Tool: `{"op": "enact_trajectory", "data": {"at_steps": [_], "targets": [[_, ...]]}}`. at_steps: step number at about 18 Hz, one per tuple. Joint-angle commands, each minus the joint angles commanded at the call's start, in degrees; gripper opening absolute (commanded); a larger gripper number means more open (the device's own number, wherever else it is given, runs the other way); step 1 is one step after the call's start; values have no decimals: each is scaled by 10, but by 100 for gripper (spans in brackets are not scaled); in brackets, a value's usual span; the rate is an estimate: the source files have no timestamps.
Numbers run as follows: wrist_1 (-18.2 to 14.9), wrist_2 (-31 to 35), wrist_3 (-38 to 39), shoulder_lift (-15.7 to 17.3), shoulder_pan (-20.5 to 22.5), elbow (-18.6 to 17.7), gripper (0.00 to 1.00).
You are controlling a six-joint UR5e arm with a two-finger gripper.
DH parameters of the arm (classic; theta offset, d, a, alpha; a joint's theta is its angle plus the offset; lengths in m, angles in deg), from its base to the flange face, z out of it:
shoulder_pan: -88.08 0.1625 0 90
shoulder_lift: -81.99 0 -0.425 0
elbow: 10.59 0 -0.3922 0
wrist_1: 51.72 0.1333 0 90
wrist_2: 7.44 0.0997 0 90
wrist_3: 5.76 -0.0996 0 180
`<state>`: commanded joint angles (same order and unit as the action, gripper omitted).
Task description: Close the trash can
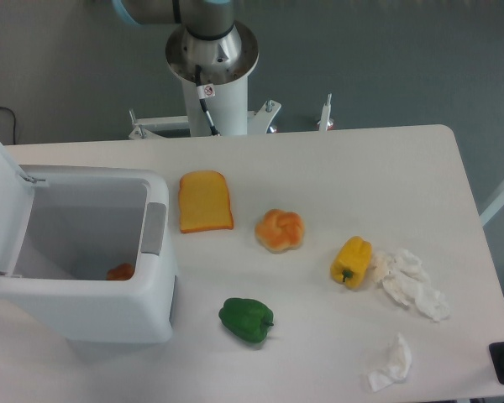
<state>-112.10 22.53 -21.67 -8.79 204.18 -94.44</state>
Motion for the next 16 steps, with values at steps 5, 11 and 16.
{"op": "enact_trajectory", "data": {"at_steps": [5,11,16], "targets": [[4,4,-1,-21,0,2,100],[7,26,-2,-42,1,11,100],[13,50,-4,-54,2,14,100]]}}
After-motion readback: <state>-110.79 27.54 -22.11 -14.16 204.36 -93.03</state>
